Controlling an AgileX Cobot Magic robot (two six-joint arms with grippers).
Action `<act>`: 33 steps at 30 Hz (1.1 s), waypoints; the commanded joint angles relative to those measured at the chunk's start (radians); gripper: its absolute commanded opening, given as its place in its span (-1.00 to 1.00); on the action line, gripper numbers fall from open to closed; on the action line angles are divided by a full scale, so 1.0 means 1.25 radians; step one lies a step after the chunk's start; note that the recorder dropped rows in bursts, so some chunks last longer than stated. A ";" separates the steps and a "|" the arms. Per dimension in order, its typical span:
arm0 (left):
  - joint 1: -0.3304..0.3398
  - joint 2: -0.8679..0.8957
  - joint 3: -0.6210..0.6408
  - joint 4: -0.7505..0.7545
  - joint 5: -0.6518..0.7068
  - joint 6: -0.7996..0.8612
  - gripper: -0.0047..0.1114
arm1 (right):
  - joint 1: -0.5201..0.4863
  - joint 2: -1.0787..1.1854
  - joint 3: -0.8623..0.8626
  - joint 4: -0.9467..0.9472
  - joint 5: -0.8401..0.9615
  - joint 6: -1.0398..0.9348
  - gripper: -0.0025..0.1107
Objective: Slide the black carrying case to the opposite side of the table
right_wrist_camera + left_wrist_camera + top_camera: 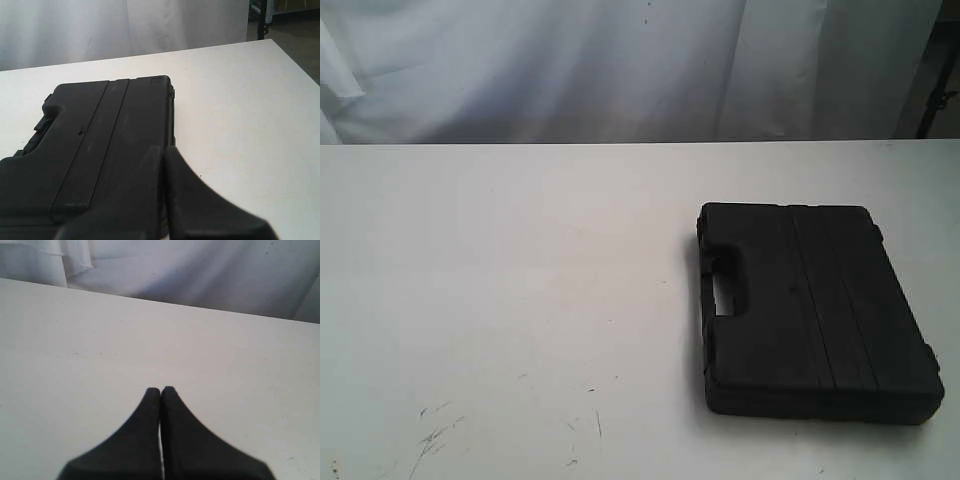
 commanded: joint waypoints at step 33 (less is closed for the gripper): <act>-0.003 -0.003 0.004 -0.003 -0.008 -0.001 -0.92 | -0.005 -0.004 0.003 0.153 -0.351 0.004 -0.96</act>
